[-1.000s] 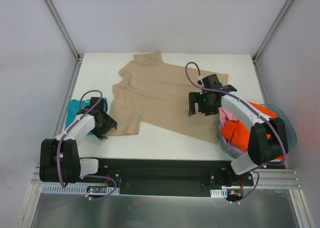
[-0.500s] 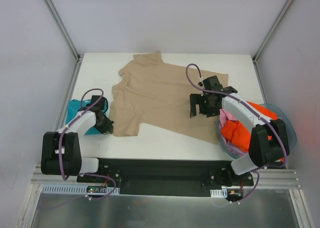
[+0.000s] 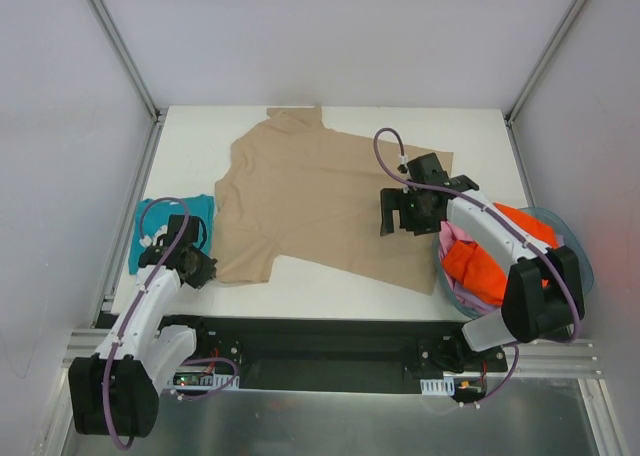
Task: Fold and stack the t-shirts
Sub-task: Grap the side of the flattened tshirt closest away from the robot with both arms
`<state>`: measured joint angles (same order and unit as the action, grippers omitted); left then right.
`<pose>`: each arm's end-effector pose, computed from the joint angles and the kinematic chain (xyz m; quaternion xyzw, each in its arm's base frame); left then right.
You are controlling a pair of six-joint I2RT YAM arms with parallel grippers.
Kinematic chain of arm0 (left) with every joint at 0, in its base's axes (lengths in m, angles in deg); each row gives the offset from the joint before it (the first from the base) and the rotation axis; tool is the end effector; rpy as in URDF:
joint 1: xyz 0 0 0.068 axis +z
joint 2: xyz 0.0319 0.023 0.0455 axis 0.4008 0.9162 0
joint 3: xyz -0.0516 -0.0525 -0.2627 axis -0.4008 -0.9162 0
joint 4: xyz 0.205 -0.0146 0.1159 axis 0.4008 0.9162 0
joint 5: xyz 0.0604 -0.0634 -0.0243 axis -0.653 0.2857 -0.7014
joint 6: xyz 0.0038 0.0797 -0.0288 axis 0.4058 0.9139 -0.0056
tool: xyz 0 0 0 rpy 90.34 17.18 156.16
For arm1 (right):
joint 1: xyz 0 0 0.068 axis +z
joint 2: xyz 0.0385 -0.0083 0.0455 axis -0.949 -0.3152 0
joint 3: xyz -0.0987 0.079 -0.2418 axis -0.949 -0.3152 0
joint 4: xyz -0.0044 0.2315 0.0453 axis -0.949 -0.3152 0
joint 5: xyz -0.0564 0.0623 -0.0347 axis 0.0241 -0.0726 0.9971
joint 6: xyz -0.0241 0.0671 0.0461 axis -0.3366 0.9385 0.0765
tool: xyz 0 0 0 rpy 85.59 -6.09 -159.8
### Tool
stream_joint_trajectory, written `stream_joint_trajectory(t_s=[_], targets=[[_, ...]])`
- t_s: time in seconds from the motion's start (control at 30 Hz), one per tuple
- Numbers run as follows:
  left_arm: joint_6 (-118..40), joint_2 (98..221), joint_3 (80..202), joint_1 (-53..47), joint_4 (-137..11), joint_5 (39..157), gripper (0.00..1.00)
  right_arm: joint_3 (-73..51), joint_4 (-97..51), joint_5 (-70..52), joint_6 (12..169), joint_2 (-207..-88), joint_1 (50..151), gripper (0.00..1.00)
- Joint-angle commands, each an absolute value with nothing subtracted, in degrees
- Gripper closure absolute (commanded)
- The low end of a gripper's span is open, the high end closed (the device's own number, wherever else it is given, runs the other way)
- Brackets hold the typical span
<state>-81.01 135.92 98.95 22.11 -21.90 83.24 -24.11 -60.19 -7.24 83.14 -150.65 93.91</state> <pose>0.1535 0.0041 0.1677 -0.4369 0.8613 -0.0704 0.2497 0.2689 0.1186 0.2238 -0.2048 0.9412 0.0982 0.2501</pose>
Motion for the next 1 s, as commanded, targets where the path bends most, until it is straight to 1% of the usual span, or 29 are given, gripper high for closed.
stream_joint_trajectory(t_s=[0.0,0.13,0.17,0.3,0.4,0.5,0.57,0.67,0.77,0.8,0.83,0.97], targets=[[-82.99,132.92,98.88,21.78,-14.64,77.95,1.0,-26.75,-62.51,-7.68,86.5,-146.56,96.84,0.03],[-83.7,131.33,98.27,21.78,-12.87,78.65,1.0,-30.79,-62.6,-2.86,90.37,-143.05,101.23,0.03],[-83.7,130.89,98.44,21.78,-12.96,79.09,1.0,-31.75,-62.51,0.72,91.59,-142.08,103.42,0.03],[-82.56,129.31,99.93,21.78,-12.87,80.06,1.0,-37.63,-62.16,3.22,90.65,-135.05,108.35,0.01],[-82.12,128.61,101.07,21.69,-12.96,80.93,1.0,-39.05,-64.26,4.18,89.41,-131.98,112.13,0.01],[-81.85,128.61,101.78,21.78,-12.96,81.64,1.0,-40.81,-67.86,6.2,93.0,-131.87,114.16,0.04],[-81.77,128.61,101.96,21.78,-12.96,81.55,1.0,-43.27,-68.84,5.77,96.08,-131.97,114.6,0.09],[-81.68,128.52,102.04,21.78,-13.14,81.81,1.0,-45.64,-68.31,7.16,97.93,-131.7,114.69,0.1],[-81.41,128.69,102.05,21.78,-13.49,82.25,1.0,-44.95,-68.84,10.5,98.9,-133.19,114.25,0.13],[-81.41,128.69,102.04,21.78,-13.57,82.52,1.0,-44.68,-68.66,10.51,99.08,-134.76,114.16,0.15],[-81.41,128.61,101.78,21.78,-13.84,82.78,1.0,-44.59,-68.05,10.6,99.08,-135.56,114.08,0.2],[-81.41,128.87,101.78,21.78,-14.01,83.13,1.0,-44.5,-66.64,10.69,98.2,-139.86,112.41,0.25]])
